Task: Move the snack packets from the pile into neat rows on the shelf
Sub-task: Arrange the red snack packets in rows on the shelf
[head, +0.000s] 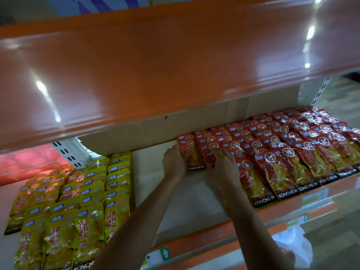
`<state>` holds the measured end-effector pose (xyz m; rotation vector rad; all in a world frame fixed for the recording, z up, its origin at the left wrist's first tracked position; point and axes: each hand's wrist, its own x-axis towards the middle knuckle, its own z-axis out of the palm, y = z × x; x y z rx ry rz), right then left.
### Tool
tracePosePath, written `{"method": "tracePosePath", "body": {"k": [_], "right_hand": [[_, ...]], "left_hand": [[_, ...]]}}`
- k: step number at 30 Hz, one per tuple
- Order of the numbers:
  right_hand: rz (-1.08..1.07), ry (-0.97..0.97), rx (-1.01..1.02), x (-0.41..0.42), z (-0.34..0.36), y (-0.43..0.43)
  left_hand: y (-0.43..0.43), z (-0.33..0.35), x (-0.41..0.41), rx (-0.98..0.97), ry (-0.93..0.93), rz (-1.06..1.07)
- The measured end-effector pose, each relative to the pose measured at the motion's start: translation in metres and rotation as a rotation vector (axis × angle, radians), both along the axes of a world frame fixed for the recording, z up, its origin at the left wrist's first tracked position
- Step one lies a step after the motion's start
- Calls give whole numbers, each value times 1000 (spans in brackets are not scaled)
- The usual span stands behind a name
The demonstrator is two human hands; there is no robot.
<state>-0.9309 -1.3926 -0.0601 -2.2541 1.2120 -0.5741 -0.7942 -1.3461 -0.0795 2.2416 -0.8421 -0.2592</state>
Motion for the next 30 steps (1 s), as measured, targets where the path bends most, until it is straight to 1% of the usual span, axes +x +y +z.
{"method": "tracePosePath", "body": {"k": [9,15,19,23,26,30], "right_hand": [[0,-1,-7,0,0,1],[-3,-12,-37,2,0,2],[11,-58,-91,14,3,11],[109,-77,-91,38,4,33],[206,-83,-94,62,2,55],[340,-102,-94,95,2,95]], "left_hand": [[-10,5,0,198,-67,32],[-4,14,-1,278,-78,23],[14,17,2,260,-146,-34],[45,24,11,180,-249,-83],[74,27,23,143,-323,-73],[123,29,46,109,-387,-8]]}}
